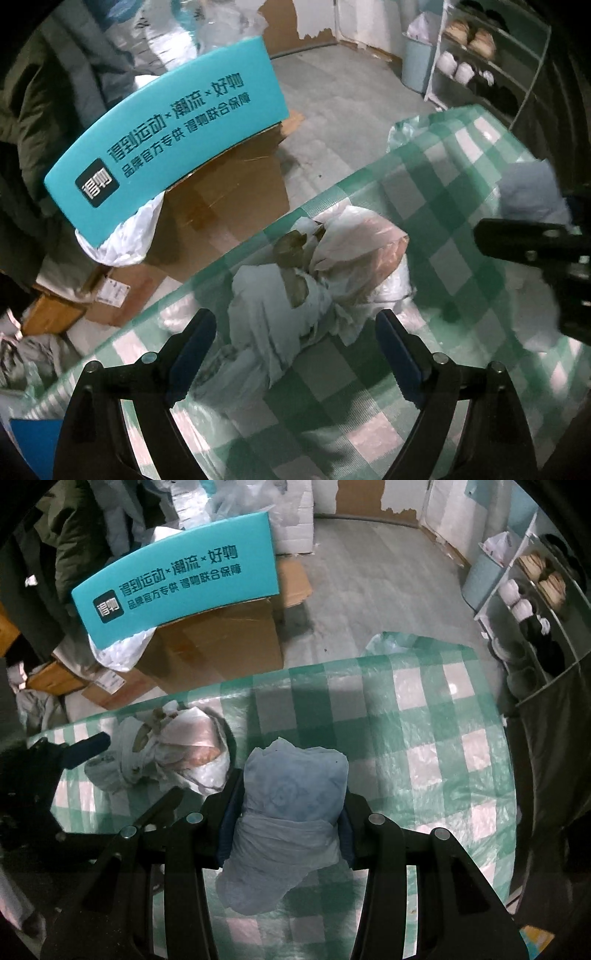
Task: Organize soft objects
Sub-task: 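Grasp the white plastic bag bundle with the left tool, then carry the white bag bundle and light-blue cloth over the box with both tools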
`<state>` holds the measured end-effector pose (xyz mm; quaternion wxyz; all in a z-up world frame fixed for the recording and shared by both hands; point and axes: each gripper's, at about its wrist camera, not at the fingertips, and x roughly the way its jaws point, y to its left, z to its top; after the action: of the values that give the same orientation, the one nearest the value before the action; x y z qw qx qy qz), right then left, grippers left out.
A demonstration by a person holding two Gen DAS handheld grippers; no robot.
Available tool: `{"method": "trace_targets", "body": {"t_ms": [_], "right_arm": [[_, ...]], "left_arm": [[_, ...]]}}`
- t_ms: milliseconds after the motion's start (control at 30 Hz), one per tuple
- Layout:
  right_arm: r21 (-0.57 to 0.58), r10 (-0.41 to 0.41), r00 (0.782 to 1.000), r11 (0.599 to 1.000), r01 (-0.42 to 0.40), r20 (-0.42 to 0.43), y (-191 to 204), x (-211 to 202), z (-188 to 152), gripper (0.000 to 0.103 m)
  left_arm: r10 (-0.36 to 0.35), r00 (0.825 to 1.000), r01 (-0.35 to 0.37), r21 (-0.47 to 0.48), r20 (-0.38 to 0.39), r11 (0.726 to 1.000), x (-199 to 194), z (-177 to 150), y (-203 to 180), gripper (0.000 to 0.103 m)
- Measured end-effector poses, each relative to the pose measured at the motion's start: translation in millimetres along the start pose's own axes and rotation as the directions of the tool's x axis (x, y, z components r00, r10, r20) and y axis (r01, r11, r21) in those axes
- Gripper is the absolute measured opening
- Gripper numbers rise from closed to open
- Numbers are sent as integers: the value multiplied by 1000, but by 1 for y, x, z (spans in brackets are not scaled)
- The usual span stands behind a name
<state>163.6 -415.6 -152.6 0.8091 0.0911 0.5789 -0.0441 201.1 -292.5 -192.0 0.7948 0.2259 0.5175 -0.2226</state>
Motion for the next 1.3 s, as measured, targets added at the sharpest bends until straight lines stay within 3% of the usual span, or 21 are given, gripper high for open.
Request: {"method": "trace_targets", "body": {"t_ms": [133,367,567,1067,1300], "right_arm": [[11,2,1000,1000,-2,-5,-5,1,-4,44],[15,4,1000,1000,-4,-9,-7,4,-10,44],[9,10,1000,1000,-10,-5,-3,2,-14,44],[-43,25,999,999,-23,42,14,-30,-36,44],[-65,46,996,997,-42,72,20,-52,-45,44]], "left_arm": [[-4,1000,4,-13,-16,1000,10,0,0,87],[-21,1000,22,-46,7,999,7,-4,-1,59],[-33,999,32,-78,0,996,3,-11,1,45],[-19,998,30,-187,58,982,-54,-37,16,43],[4,995,14,-185,97,983,-84,-55,19,43]]}}
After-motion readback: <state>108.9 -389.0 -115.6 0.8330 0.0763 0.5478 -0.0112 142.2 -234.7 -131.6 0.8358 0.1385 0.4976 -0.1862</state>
